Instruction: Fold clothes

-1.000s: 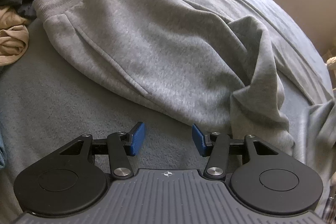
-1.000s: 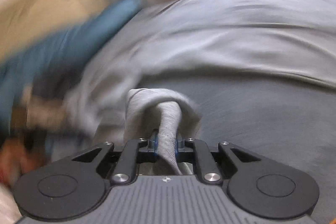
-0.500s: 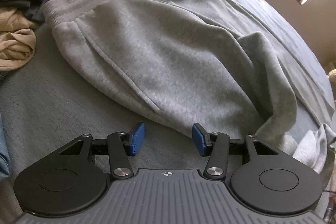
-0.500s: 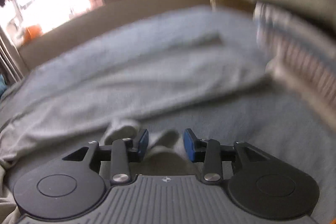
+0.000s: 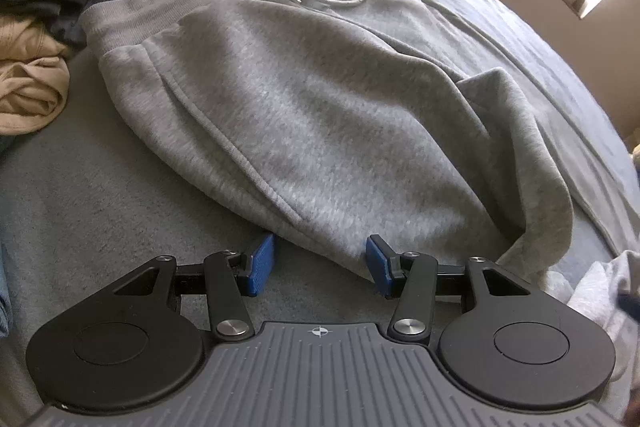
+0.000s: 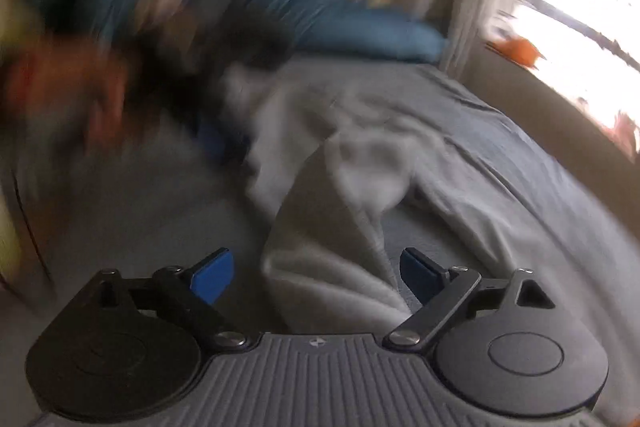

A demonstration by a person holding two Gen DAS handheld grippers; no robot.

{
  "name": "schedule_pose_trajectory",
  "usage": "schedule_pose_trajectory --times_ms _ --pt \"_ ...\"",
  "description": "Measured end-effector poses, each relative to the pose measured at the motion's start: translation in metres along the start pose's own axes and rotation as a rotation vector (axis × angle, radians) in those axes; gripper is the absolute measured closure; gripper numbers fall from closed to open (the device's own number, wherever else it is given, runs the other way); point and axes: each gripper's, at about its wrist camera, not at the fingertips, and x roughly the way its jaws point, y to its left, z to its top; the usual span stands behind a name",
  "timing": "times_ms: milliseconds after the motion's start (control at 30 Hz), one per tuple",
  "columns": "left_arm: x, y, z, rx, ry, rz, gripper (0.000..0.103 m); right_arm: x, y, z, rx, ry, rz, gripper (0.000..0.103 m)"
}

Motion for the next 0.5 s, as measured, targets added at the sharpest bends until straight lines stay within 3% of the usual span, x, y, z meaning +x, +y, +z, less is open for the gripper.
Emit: schedule_pose_trajectory --times_ms 33,100,133,200,300,400,500 --pt "-0.001 0.003 0.000 -0.008 -0.002 -0.002 0.054 0.011 0.011 -0.001 -0.078 0.035 -0.023 0.037" --pt "-0.003 0.009 0.000 -0.025 -0.006 -0.007 0.054 0.020 -0.008 -0.002 -0.008 0.067 -0.034 0.062" --pt "-0.003 0.012 0.001 -0.036 -0.009 -0.012 0.054 0.023 -0.020 -0.002 0.040 0.081 -0.037 0.068" --pt "-0.002 0.015 0.001 -0.052 -0.012 -0.023 0.054 0.015 -0.064 -0.006 0.278 0.037 -0.012 0.075" --pt "-0.001 0.018 0.001 -0.066 -0.016 -0.037 0.054 0.001 -0.131 -0.018 0.620 -0.047 -0.042 0.076" --pt "-0.004 0.020 0.001 -0.066 -0.017 -0.046 0.054 0.005 -0.185 -0.045 0.865 -0.061 -0.175 0.074" --pt "-0.005 0.021 0.001 -0.061 -0.024 -0.053 0.054 0.015 -0.217 -0.072 1.037 -0.003 -0.332 0.055"
